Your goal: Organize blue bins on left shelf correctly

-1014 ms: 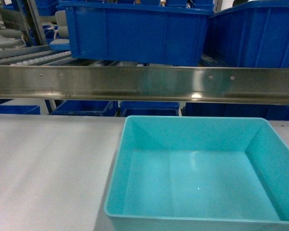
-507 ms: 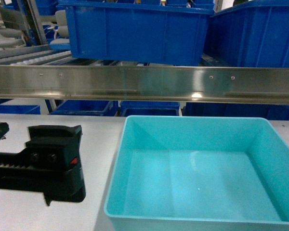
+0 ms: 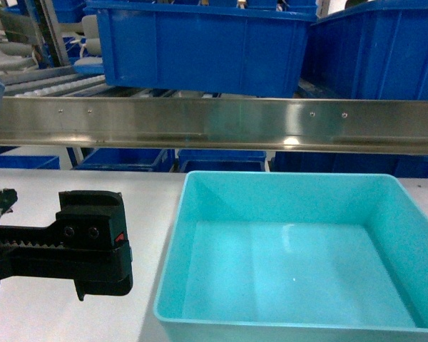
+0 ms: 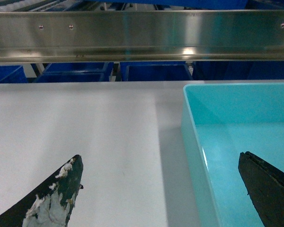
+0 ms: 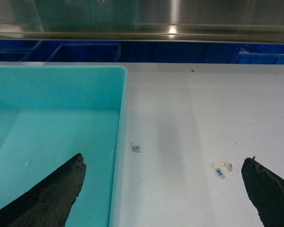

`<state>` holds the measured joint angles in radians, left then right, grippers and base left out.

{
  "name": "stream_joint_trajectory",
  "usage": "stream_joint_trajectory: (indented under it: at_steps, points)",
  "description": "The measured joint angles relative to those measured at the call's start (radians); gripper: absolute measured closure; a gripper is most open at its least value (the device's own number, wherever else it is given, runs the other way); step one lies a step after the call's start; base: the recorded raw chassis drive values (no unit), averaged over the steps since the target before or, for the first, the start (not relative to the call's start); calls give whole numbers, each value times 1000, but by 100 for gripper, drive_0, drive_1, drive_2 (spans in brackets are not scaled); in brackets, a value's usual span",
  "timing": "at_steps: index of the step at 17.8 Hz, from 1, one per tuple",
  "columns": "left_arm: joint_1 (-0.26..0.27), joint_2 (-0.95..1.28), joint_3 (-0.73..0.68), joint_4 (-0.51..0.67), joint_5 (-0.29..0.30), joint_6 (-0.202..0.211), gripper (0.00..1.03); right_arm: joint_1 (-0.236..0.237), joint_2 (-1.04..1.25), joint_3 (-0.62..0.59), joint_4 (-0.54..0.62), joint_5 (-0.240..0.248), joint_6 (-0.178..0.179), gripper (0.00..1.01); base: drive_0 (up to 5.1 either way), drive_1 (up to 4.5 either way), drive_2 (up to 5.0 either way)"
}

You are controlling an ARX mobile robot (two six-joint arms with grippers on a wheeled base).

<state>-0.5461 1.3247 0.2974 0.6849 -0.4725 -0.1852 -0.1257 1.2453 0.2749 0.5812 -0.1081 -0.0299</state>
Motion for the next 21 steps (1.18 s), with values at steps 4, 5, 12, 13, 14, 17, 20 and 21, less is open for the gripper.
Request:
stream_joint_trajectory:
  at_steps: [4,5,12,13,14,17,20,21]
  points:
    - [0,-5,0,2,-1,-2,5,0,0,0,-1,-2,-9,3,0,0,0]
    - [0,-5,0,-1,2,-3,5,3,1,3,-10,-2,-9,3,0,0,0]
    - [106,198,200,-303,291,-225,5,192,308,233,-124,123,-86,3,0,0,0]
    - [106,204,211,-324,308,-239,5,192,326,237,-116,124,-79,3,0,0,0]
    - [103,212,221,-329,315,-257,5,197,347,244,-102,133,-71,3,0,0,0]
    - [75,227,236,-373,331,-300,5,196,428,252,-51,192,-57,3,0,0,0]
    - [47,263,238,-375,327,-332,5,173,493,263,-14,209,-53,3,0,0,0]
    - [39,268,237,-379,328,-338,5,166,512,270,-15,210,-48,3,0,0,0]
